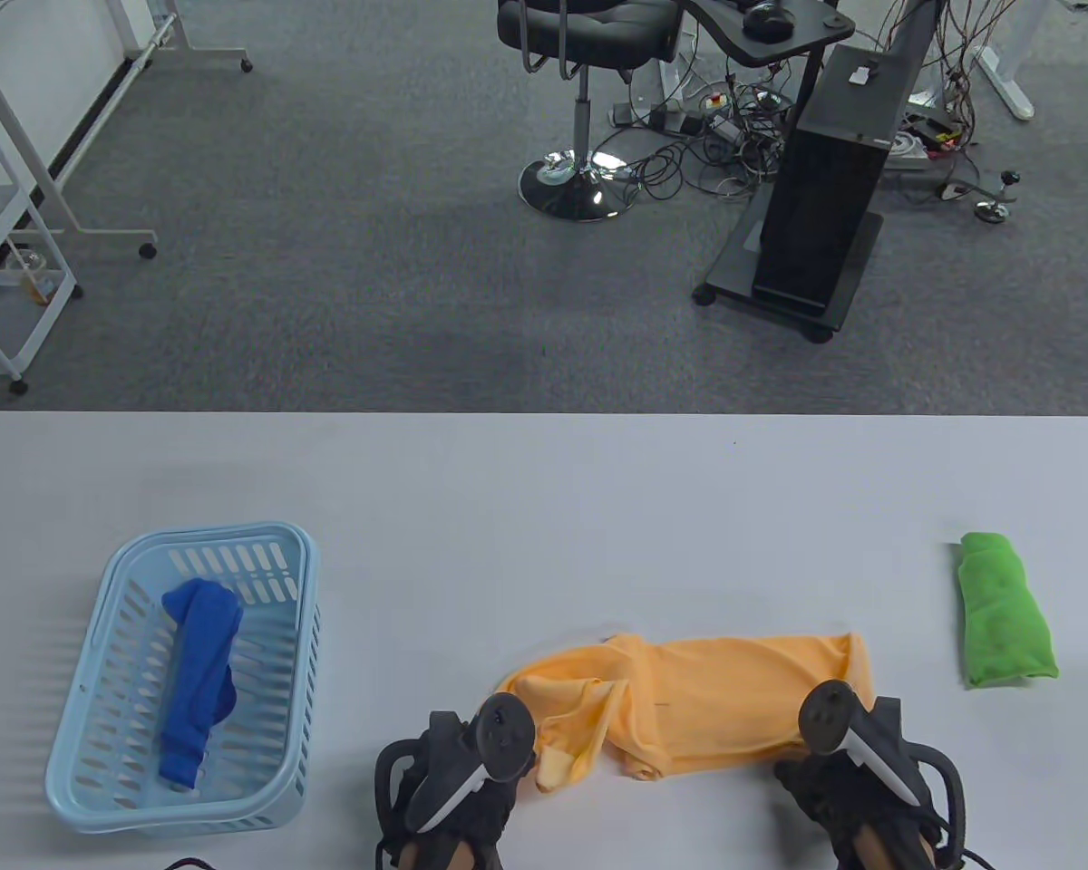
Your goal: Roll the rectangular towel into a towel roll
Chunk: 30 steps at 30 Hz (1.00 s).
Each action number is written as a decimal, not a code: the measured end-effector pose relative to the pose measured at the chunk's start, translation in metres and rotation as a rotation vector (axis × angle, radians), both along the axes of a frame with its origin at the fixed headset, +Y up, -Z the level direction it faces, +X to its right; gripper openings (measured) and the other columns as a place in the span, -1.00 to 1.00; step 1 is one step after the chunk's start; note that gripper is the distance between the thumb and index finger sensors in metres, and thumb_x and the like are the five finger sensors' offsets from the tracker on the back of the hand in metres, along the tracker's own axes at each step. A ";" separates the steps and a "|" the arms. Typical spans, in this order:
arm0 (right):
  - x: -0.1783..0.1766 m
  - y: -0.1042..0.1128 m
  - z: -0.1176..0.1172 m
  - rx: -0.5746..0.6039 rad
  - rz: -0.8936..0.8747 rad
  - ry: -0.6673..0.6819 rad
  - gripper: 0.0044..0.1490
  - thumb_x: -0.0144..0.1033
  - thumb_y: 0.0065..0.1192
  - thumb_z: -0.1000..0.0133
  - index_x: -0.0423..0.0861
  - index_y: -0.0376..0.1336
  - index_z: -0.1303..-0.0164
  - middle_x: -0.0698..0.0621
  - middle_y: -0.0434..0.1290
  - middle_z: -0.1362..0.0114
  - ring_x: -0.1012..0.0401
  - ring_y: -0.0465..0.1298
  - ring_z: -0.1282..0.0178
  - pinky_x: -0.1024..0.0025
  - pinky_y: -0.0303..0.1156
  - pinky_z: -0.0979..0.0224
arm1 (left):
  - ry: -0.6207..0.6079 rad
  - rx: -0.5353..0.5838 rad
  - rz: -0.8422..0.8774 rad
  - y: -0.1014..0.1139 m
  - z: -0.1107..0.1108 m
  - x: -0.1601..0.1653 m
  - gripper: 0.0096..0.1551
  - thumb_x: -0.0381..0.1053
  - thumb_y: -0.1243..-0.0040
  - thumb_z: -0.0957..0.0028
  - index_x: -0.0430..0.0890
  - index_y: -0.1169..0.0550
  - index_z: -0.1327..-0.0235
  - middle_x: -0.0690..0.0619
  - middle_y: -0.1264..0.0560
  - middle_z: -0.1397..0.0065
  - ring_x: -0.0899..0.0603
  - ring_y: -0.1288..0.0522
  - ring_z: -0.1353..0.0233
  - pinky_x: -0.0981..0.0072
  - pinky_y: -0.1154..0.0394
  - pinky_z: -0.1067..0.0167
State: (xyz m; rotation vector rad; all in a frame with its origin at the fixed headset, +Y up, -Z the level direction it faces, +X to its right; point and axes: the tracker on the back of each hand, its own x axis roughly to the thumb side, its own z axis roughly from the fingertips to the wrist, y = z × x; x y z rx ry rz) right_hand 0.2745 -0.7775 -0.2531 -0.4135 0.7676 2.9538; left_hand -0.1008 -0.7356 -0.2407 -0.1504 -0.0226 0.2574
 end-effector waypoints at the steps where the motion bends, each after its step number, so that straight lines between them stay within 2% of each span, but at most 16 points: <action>1: 0.000 0.000 0.000 -0.001 -0.001 0.000 0.12 0.22 0.04 0.20 -0.10 -0.11 -0.50 -0.16 -0.24 -0.59 -0.15 -0.08 -0.62 -0.27 -0.07 -0.55 | 0.013 0.003 0.012 0.002 0.000 -0.002 -0.53 0.09 -0.29 0.20 0.08 -0.78 0.05 -0.05 -0.79 -0.11 -0.25 -0.67 -0.27 -0.28 -0.42 -0.27; 6: 0.000 0.000 0.000 -0.002 0.000 0.000 0.13 0.22 0.04 0.20 -0.11 -0.11 -0.50 -0.16 -0.24 -0.59 -0.15 -0.08 -0.62 -0.27 -0.07 -0.55 | 0.058 0.042 0.037 0.009 0.000 -0.011 -0.54 -0.03 -0.31 0.16 0.11 -0.69 -0.05 -0.02 -0.76 -0.15 -0.24 -0.65 -0.29 -0.28 -0.41 -0.28; 10: 0.000 0.000 0.000 -0.003 -0.001 -0.001 0.13 0.22 0.04 0.20 -0.10 -0.11 -0.50 -0.16 -0.24 -0.59 -0.14 -0.08 -0.63 -0.27 -0.07 -0.55 | 0.109 0.130 0.051 0.015 0.001 -0.020 -0.53 -0.01 -0.39 0.22 0.10 -0.66 -0.01 0.02 -0.75 -0.07 -0.21 -0.67 -0.25 -0.26 -0.42 -0.27; 14: 0.000 0.000 0.001 -0.004 0.001 -0.002 0.13 0.22 0.04 0.20 -0.11 -0.11 -0.50 -0.16 -0.24 -0.59 -0.14 -0.08 -0.62 -0.27 -0.07 -0.55 | 0.142 0.171 0.052 0.020 0.001 -0.028 -0.55 0.06 -0.44 0.28 0.09 -0.66 0.08 0.04 -0.75 -0.05 -0.21 -0.67 -0.24 -0.26 -0.42 -0.27; 19: 0.001 0.000 0.001 0.011 -0.008 -0.007 0.12 0.21 0.05 0.20 -0.09 -0.10 -0.50 -0.15 -0.23 -0.59 -0.14 -0.07 -0.63 -0.27 -0.07 -0.55 | 0.147 0.163 0.071 0.022 0.002 -0.032 -0.56 0.18 -0.40 0.32 0.06 -0.75 0.21 0.01 -0.78 -0.03 -0.23 -0.68 -0.23 -0.27 -0.43 -0.26; 22: 0.003 0.003 -0.001 0.024 -0.017 -0.022 0.07 0.20 0.06 0.20 -0.05 -0.04 -0.50 -0.13 -0.17 -0.60 -0.13 -0.03 -0.62 -0.27 -0.07 -0.55 | 0.144 0.147 0.088 0.025 0.003 -0.033 -0.58 0.15 -0.33 0.27 0.09 -0.81 0.22 -0.03 -0.79 -0.07 -0.25 -0.68 -0.24 -0.28 -0.42 -0.26; 24: 0.005 0.006 -0.002 0.055 -0.013 -0.031 0.02 0.19 0.08 0.20 -0.01 0.05 -0.48 -0.11 -0.08 -0.59 -0.12 0.03 -0.61 -0.28 -0.07 -0.55 | 0.130 0.099 0.105 0.027 0.003 -0.033 -0.57 0.13 -0.31 0.25 0.13 -0.83 0.18 -0.06 -0.77 -0.13 -0.27 -0.65 -0.28 -0.30 -0.40 -0.27; 28: 0.007 0.007 -0.002 0.048 -0.009 -0.039 0.00 0.19 0.08 0.20 0.03 0.07 -0.48 -0.09 -0.04 -0.58 -0.11 0.05 -0.60 -0.27 -0.07 -0.54 | 0.095 0.013 0.160 0.028 0.002 -0.033 -0.49 0.13 -0.23 0.19 0.14 -0.77 -0.01 -0.11 -0.65 -0.30 -0.33 -0.54 -0.39 -0.35 -0.34 -0.31; 30: 0.007 0.007 -0.001 0.040 -0.009 -0.037 0.00 0.19 0.08 0.20 0.04 0.06 -0.48 -0.09 -0.05 -0.58 -0.12 0.04 -0.60 -0.27 -0.07 -0.55 | 0.087 -0.020 0.195 0.029 0.000 -0.033 -0.48 0.07 -0.22 0.15 0.12 -0.73 -0.08 -0.09 -0.63 -0.27 -0.33 -0.51 -0.41 -0.36 -0.32 -0.32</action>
